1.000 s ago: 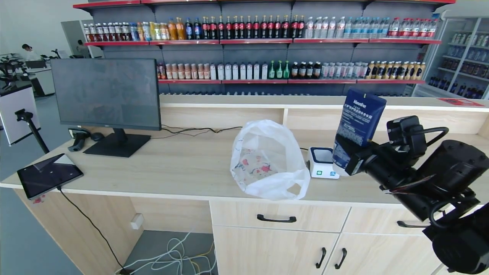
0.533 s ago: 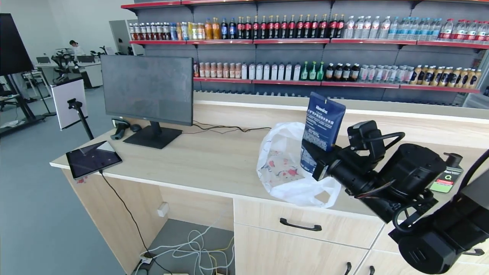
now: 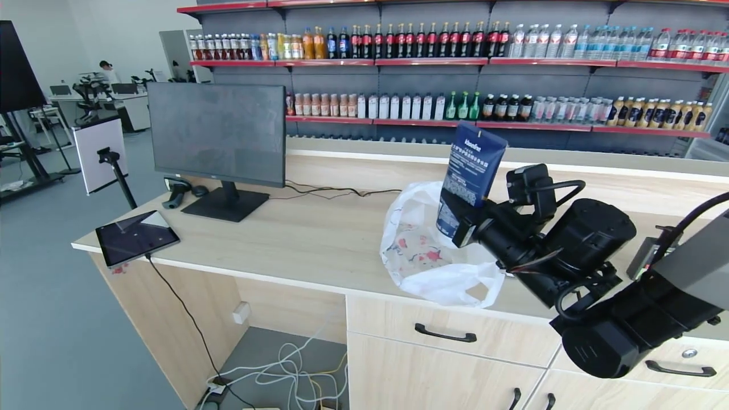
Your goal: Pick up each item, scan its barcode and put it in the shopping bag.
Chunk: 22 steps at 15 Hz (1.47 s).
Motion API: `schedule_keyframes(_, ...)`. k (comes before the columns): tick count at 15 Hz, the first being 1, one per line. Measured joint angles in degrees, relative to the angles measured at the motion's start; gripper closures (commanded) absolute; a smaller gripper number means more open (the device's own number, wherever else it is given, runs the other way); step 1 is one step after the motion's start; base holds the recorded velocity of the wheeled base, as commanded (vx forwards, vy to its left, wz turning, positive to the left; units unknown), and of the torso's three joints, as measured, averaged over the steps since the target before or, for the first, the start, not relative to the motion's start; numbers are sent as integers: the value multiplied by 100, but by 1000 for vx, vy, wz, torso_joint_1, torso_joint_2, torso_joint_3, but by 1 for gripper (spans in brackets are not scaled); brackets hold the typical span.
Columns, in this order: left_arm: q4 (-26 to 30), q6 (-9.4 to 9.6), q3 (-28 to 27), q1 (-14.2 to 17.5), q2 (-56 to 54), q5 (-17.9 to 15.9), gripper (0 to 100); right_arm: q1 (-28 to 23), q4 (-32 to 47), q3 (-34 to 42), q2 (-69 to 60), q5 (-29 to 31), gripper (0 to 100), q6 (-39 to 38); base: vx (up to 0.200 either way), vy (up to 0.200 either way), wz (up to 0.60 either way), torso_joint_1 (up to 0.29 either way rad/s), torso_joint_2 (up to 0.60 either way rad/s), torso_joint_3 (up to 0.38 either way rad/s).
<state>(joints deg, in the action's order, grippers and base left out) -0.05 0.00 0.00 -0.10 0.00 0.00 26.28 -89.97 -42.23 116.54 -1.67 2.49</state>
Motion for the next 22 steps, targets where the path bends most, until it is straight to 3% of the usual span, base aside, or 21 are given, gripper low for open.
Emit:
schedule_keyframes(7, 5, -5, 0, 0, 0, -2, 100, -162, 9, -951, 853, 801, 100, -361, 0, 0, 0, 0, 0, 0)
schedule_keyframes(12, 2, 0, 0, 0, 0, -2, 100, 126, 2, -1753, 1653, 1549, 100, -522, 0, 0, 0, 0, 0, 0)
schedule_keyframes(22, 0, 16, 0, 0, 0, -10, 100, -5, 2, -2591, 2814, 1488, 100, -460, 0, 0, 0, 0, 0, 0)
